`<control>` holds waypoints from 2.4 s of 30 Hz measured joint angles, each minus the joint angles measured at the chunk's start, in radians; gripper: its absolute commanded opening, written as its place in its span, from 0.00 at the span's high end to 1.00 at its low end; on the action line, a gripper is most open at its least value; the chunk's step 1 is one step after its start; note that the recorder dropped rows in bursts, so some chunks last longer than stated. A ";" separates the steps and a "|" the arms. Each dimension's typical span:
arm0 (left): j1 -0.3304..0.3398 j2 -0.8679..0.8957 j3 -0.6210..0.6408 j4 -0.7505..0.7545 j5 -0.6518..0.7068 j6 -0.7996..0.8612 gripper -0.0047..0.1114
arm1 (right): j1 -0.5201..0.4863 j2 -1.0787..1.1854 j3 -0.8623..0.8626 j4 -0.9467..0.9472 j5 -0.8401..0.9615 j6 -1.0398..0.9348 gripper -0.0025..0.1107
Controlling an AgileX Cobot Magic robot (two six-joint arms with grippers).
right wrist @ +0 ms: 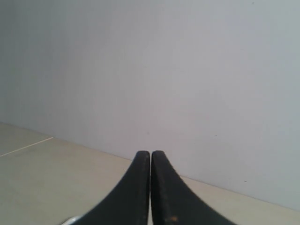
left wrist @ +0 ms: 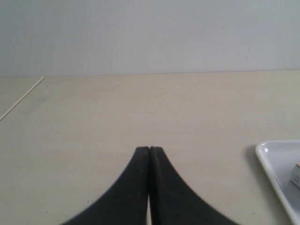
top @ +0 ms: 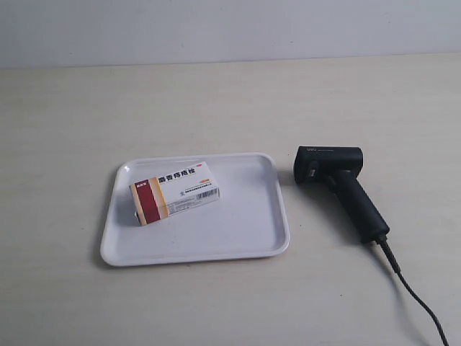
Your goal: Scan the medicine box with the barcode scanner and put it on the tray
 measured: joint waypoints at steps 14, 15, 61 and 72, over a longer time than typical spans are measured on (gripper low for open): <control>0.000 0.000 0.000 0.000 0.008 0.000 0.95 | 0.000 -0.002 0.060 -0.014 0.066 0.036 0.97; 0.000 0.000 0.000 0.000 0.008 0.000 0.95 | 0.000 -0.004 0.079 -0.061 0.094 0.077 0.97; 0.000 0.000 0.000 0.004 0.011 0.002 0.95 | 0.000 -0.276 0.318 1.643 0.467 -1.625 0.97; 0.000 0.000 0.000 0.004 0.013 0.002 0.95 | -0.040 -0.276 0.318 1.662 0.461 -1.634 0.97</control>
